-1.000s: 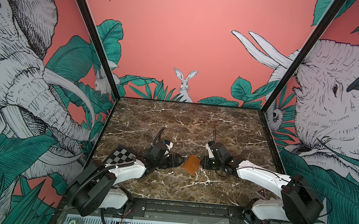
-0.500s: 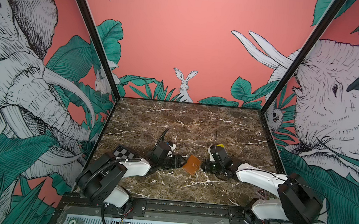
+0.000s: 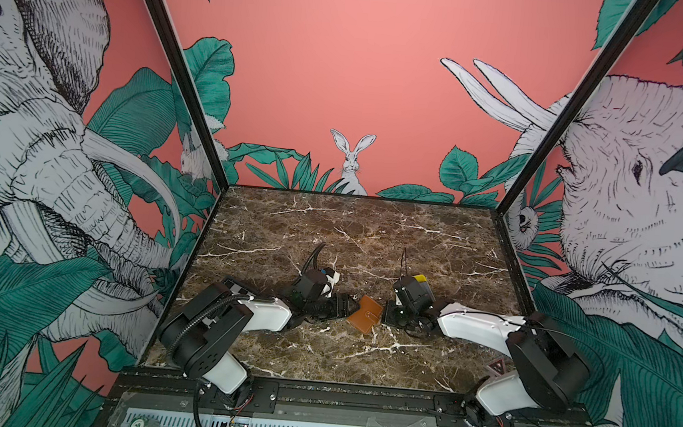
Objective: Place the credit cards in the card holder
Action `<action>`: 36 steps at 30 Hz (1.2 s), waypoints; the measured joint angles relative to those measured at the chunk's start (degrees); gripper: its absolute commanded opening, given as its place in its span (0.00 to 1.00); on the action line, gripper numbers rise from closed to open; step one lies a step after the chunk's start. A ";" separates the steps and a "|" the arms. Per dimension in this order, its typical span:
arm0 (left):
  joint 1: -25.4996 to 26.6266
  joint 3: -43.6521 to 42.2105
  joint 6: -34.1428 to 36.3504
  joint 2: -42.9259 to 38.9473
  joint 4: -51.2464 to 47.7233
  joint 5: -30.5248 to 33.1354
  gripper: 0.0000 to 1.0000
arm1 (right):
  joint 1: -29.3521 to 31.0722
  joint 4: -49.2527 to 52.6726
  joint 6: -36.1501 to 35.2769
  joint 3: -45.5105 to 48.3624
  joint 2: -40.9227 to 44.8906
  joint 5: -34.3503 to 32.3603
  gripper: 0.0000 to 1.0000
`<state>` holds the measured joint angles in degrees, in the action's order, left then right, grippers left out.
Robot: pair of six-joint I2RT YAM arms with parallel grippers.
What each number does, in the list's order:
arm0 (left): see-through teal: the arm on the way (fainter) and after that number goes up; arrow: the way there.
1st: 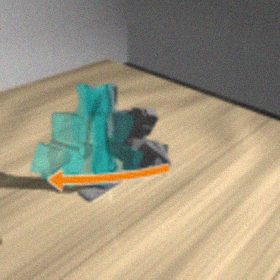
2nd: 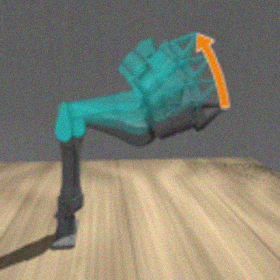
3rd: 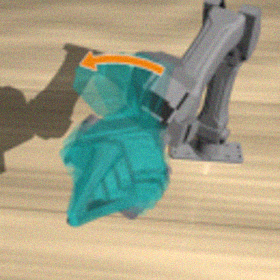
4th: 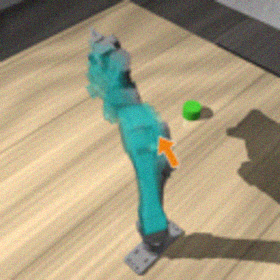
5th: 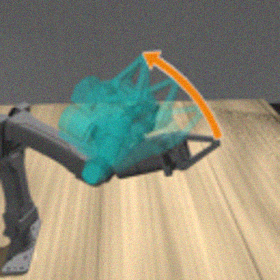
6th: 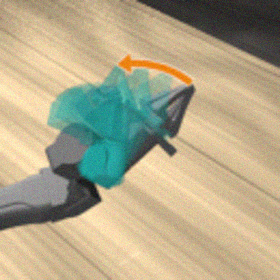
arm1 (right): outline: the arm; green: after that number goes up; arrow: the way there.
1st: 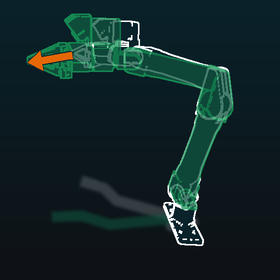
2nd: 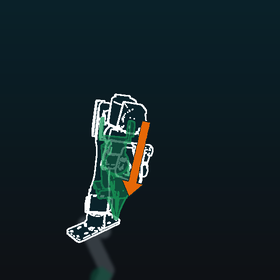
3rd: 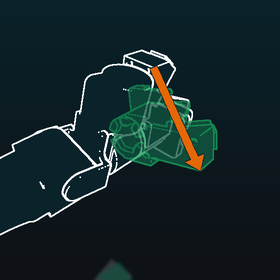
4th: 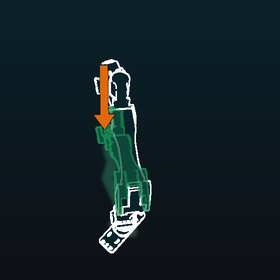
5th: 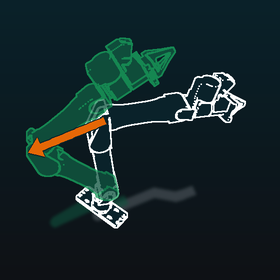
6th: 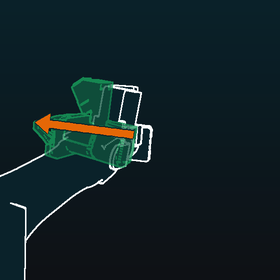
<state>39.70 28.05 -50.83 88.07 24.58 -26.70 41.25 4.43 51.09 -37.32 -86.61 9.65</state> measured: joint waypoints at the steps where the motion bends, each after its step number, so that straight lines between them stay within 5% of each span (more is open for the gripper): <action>1: 0.00 0.00 0.02 0.00 -0.02 -0.07 0.78 | 0.00 -0.04 0.00 -0.15 -0.09 0.00 0.07; 24: 2.12 2.01 -1.36 -0.09 -3.32 4.07 0.80 | -0.02 1.18 -3.96 -3.56 -2.69 2.08 0.06; 36: 2.54 5.27 -3.85 6.91 1.55 -1.68 0.62 | -0.17 1.42 -4.81 -6.95 -6.47 2.54 0.06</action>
<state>42.24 33.32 -54.68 94.98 26.13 -28.38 41.08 5.85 46.28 -44.27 -93.08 12.19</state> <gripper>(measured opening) 0.637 0.060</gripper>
